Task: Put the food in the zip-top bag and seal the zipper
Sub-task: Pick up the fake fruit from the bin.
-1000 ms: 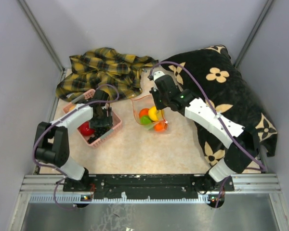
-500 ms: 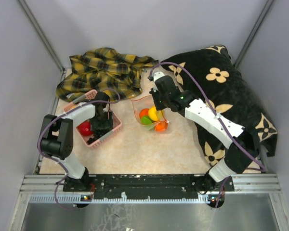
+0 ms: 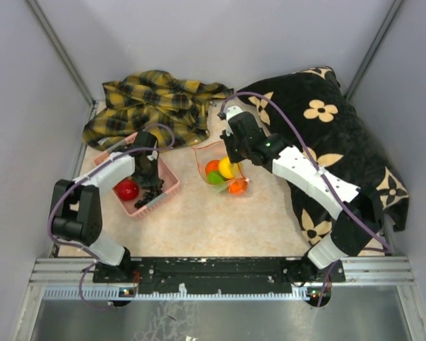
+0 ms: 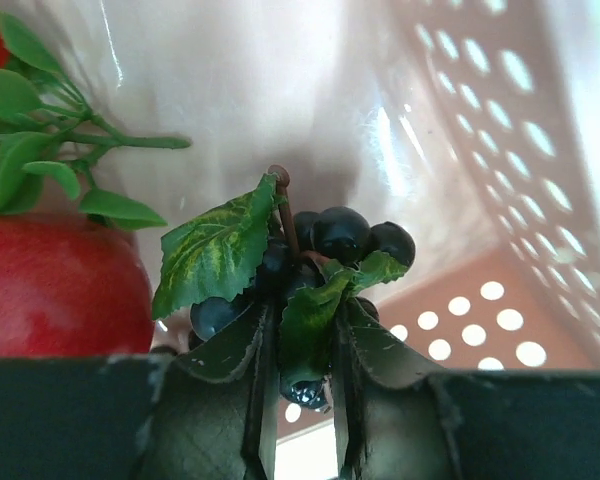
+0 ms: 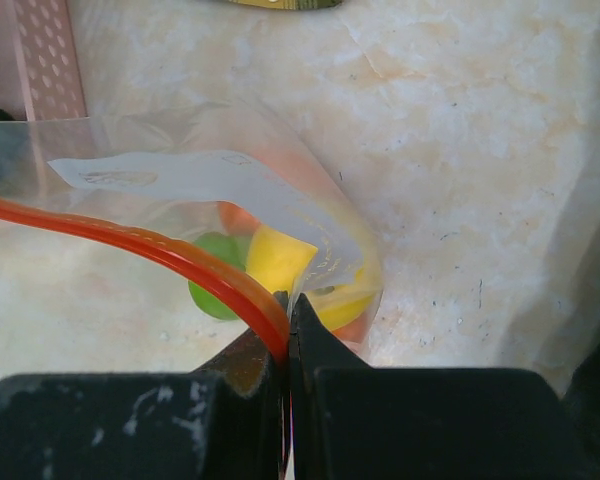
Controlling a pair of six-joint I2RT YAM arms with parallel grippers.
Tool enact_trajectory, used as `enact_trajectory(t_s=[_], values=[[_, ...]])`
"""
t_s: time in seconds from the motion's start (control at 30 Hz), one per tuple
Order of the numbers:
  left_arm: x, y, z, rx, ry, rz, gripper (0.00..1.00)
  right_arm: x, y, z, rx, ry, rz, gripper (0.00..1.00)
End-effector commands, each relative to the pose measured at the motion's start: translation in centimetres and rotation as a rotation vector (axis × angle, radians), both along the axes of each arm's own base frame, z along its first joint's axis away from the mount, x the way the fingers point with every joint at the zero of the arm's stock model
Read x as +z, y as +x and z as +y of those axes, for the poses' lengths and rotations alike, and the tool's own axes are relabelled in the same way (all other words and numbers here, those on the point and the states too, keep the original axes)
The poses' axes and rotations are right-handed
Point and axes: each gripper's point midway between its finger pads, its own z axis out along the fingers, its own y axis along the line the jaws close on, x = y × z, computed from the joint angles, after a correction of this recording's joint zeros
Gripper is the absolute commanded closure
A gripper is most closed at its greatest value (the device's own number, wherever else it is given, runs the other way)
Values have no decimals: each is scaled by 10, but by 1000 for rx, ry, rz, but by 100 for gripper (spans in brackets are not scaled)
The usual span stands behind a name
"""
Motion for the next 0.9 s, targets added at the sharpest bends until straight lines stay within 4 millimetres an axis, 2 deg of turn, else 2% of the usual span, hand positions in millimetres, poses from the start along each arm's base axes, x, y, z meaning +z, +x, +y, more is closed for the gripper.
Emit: enact_trajectory(t_s=[0.0, 0.3, 0.47, 0.67, 0.87], values=[[30, 16, -1, 35, -29, -131, 82, 31, 2, 2, -2, 55, -75, 100], [73, 22, -1, 95, -82, -305, 95, 31, 1, -1, -12, 39, -75, 100], [113, 21, -2, 99, -129, -447, 100, 32, 2, -2, -15, 38, -77, 100], [165, 17, -10, 56, -217, -633, 100, 35, 3, -1, -19, 45, -80, 100], [223, 5, -28, -39, -334, -796, 100, 37, 3, -1, -23, 44, -76, 100]])
